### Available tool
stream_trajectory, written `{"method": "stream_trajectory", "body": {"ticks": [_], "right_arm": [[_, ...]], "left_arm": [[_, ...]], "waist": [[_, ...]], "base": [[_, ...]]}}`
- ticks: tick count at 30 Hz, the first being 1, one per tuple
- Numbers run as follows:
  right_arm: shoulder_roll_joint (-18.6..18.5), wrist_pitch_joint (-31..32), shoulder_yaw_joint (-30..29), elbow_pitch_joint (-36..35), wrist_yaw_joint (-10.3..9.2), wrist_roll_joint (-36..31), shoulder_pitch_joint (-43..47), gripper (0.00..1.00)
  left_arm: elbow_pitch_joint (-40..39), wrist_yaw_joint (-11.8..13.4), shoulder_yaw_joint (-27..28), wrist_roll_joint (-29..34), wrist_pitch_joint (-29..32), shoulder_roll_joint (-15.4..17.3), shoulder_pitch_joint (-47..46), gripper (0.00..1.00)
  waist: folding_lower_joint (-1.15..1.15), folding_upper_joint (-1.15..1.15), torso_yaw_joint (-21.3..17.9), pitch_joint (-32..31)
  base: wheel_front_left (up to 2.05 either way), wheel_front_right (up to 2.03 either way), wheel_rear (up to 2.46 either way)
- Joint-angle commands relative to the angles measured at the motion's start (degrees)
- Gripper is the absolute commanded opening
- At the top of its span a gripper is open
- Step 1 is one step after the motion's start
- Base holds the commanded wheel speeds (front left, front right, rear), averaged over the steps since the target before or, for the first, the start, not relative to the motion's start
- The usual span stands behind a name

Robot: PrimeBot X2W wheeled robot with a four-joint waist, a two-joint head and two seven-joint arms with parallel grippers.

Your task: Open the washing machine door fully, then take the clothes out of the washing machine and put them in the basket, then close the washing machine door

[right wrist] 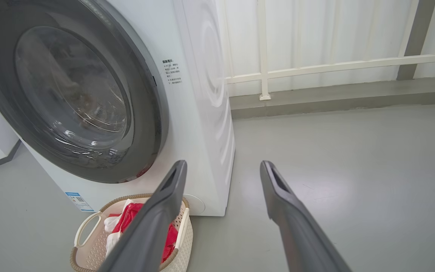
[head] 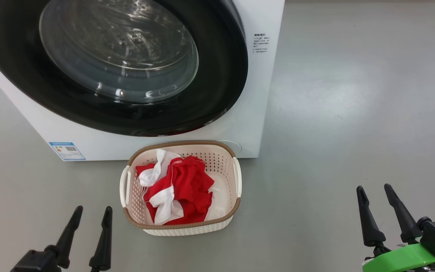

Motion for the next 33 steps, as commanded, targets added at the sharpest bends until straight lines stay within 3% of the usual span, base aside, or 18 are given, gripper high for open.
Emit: {"method": "stream_trajectory", "body": {"ticks": [1,31,32,33], "right_arm": [[-0.6,-0.4,0.7,-1.5,-0.06,-0.1,-0.1,1.00],[0.2,-0.4,0.1,-1.7,-0.06,-0.4,-0.1,1.00],[0.8,0.0,-1.2,0.1,0.00,0.0,0.8,0.00],[1.1,0.0,-1.1,1.5,0.00,0.1,0.9,0.00]], "left_arm": [[-1.6,-0.3,2.2,0.5,-0.5,1.3,-0.3,1.00],[-2.2,-0.3,2.4,-1.0,-0.5,0.8,-0.7,1.00],[-0.4,0.0,0.3,-0.7,0.0,-0.1,0.0,0.00],[1.0,0.1,0.0,-0.7,0.4,-0.7,0.0,0.00]], "waist": [[0.00,0.00,0.0,0.0],[0.00,0.00,0.4,0.6],[0.00,0.00,0.4,0.6],[0.00,0.00,0.4,0.6]], "base": [[0.00,0.00,0.00],[0.00,0.00,0.00],[0.00,0.00,0.00],[0.00,0.00,0.00]]}}
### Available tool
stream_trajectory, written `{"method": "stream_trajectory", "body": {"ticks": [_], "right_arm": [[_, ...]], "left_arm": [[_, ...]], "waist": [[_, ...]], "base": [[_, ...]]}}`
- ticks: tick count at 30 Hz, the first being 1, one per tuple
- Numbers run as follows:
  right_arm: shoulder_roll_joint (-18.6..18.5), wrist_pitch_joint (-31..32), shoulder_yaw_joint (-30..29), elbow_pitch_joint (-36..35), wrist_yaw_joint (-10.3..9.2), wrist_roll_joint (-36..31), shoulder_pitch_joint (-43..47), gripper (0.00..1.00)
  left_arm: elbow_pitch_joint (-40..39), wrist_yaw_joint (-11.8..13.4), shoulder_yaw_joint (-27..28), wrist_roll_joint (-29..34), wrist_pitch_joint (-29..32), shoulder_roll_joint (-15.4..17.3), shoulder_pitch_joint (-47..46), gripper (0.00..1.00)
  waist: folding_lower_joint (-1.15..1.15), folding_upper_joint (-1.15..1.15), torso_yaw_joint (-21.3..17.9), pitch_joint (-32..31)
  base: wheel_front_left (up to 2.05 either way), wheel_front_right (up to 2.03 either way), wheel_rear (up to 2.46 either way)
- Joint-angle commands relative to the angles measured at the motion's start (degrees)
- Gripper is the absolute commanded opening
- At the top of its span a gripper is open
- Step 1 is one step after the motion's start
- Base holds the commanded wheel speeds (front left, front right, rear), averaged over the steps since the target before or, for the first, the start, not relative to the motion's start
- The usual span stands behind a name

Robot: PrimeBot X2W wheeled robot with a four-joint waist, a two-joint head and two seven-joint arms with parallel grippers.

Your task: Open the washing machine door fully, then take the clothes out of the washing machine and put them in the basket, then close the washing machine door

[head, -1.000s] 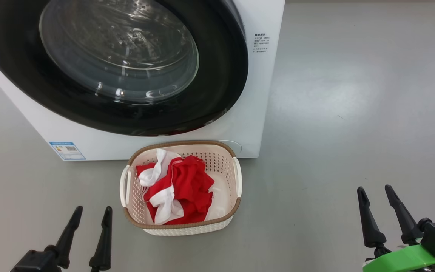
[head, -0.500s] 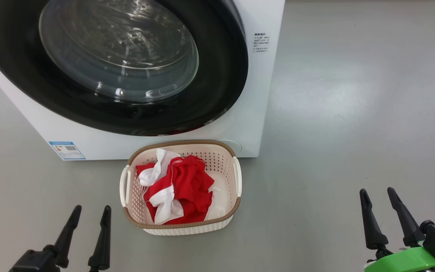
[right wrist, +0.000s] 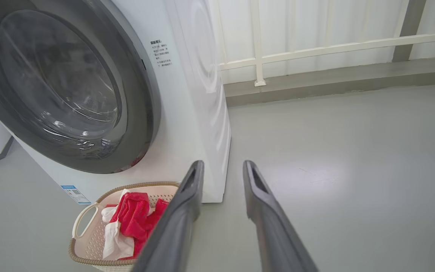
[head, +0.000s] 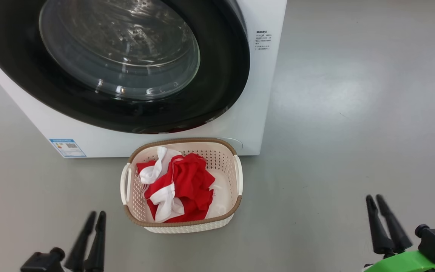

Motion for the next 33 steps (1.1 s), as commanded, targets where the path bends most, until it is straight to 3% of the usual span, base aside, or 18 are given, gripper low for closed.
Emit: {"method": "stream_trajectory", "body": {"ticks": [1,12,16,33], "right_arm": [[0.1,0.0,0.0,0.5,0.00,0.1,0.0,0.00],[0.9,1.0,0.1,3.5,0.00,4.2,-0.3,0.00],[0.8,1.6,0.1,3.5,-0.01,6.6,-0.7,0.00],[0.3,4.2,0.3,3.4,-0.01,16.8,-2.1,0.00]], "left_arm": [[0.5,0.0,-0.1,-0.1,0.1,-0.2,0.0,0.00],[3.2,0.0,-0.7,-4.2,1.1,-1.9,-0.1,0.00],[3.2,0.0,-0.5,-6.6,1.7,-1.9,-0.3,0.00],[3.1,0.0,0.4,-16.8,4.3,-2.1,-1.2,0.00]], "waist": [[0.00,0.00,0.0,0.0],[0.11,0.00,-0.2,-0.4],[0.01,0.00,-0.3,-0.5],[0.00,0.00,-0.7,-1.2]], "base": [[0.00,0.00,0.00],[0.00,0.00,0.00],[0.00,0.00,0.00],[0.00,0.00,0.00]]}}
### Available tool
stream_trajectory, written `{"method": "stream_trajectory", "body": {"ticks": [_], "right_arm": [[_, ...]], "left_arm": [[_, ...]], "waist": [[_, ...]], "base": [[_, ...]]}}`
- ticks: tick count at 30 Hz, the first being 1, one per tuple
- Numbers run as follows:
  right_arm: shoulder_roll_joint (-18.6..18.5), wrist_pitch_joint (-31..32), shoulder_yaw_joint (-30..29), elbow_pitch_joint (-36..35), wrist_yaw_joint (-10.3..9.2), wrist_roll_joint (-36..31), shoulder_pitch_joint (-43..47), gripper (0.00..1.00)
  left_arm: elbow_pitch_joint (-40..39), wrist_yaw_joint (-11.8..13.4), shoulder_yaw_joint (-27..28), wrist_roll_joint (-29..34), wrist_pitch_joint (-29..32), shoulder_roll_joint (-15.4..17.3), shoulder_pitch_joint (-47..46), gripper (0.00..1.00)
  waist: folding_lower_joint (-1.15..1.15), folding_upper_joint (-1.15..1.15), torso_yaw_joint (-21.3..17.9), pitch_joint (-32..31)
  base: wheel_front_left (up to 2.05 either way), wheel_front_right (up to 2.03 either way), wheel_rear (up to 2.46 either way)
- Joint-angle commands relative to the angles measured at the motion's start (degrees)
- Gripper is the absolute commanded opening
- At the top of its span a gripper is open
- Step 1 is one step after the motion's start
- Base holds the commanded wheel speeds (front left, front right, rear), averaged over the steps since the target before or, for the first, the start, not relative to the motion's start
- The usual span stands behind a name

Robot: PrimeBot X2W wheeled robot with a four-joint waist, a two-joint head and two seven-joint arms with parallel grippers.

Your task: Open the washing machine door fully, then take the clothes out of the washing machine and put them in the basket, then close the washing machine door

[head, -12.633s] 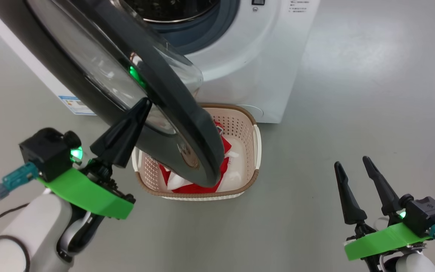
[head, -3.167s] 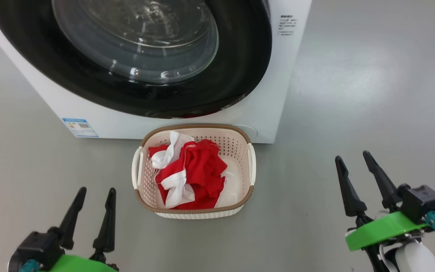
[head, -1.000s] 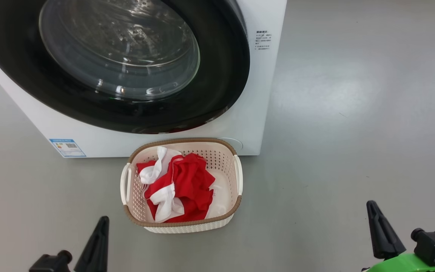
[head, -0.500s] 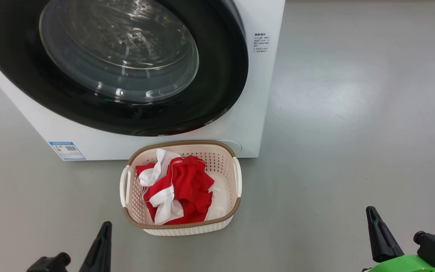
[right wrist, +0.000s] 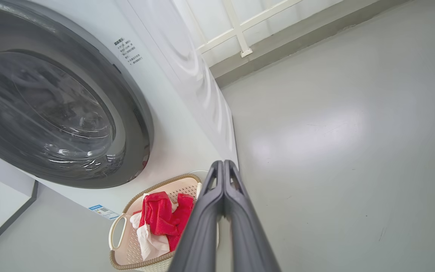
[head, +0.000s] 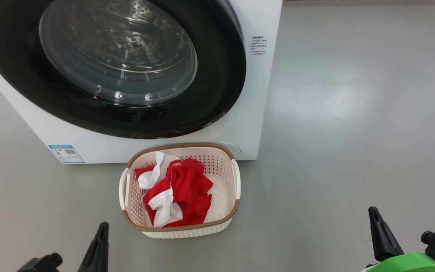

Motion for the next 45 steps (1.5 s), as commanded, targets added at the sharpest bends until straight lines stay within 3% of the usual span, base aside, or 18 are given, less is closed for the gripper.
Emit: {"method": "stream_trajectory", "body": {"ticks": [1,45], "right_arm": [[-1.0,0.3,0.3,-1.4,-0.01,1.9,-2.1,0.00],[-1.9,7.2,0.2,-2.0,-0.04,27.9,-5.6,0.00]], "left_arm": [[-1.4,-0.1,1.1,-2.0,0.3,0.6,-1.2,0.00],[-2.0,-0.2,3.6,-28.1,7.3,0.0,-3.2,0.00]], "waist": [[0.00,0.00,0.0,-0.1],[0.00,0.00,-1.1,-2.1]], "base": [[0.00,0.00,0.00],[0.00,0.00,0.00]]}}
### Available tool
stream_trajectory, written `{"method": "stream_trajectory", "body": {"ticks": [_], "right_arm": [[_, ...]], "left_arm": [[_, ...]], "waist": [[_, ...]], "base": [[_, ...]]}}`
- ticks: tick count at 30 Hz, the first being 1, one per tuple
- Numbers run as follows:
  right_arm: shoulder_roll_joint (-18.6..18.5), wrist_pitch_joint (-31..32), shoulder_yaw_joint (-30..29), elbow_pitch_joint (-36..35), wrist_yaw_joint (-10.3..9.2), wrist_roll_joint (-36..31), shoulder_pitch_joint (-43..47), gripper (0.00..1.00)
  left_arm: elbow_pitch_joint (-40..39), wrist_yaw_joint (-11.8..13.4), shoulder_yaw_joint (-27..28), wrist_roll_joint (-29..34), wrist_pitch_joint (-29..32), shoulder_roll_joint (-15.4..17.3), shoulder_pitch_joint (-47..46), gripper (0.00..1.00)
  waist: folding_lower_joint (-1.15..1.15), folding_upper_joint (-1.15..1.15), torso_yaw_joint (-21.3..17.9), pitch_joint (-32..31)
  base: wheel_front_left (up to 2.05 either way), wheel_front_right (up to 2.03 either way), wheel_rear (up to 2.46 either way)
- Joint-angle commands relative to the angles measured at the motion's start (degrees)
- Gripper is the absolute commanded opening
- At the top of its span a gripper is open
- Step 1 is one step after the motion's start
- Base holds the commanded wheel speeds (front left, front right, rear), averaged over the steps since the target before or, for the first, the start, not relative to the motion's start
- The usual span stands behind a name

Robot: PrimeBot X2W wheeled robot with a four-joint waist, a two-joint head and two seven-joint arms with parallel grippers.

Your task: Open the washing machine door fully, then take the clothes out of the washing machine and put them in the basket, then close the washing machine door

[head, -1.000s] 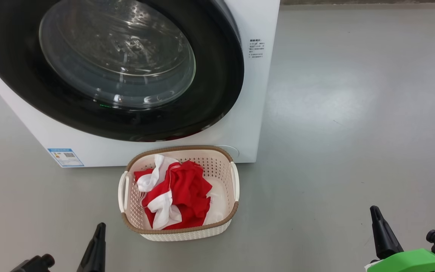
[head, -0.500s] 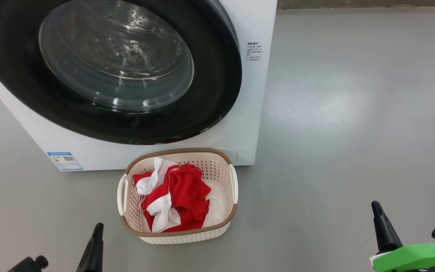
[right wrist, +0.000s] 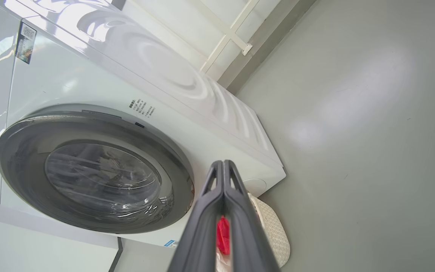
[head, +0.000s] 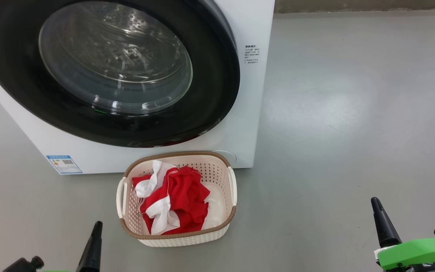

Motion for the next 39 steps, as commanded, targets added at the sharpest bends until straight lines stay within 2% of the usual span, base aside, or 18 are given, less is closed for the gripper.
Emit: {"method": "stream_trajectory", "body": {"ticks": [1,39], "right_arm": [[-1.2,0.6,0.4,-1.6,-0.03,2.3,-3.0,0.00],[-1.7,6.8,0.0,-2.2,-0.05,24.5,-6.0,0.00]], "left_arm": [[-1.7,-0.2,1.8,-2.4,0.5,0.3,-2.6,0.00],[-2.3,-0.4,4.2,-24.7,6.6,-0.4,-4.2,0.00]], "waist": [[0.00,0.00,-0.1,-0.1],[0.00,0.00,-0.9,-1.8]], "base": [[0.00,0.00,0.00],[0.00,0.00,0.00]]}}
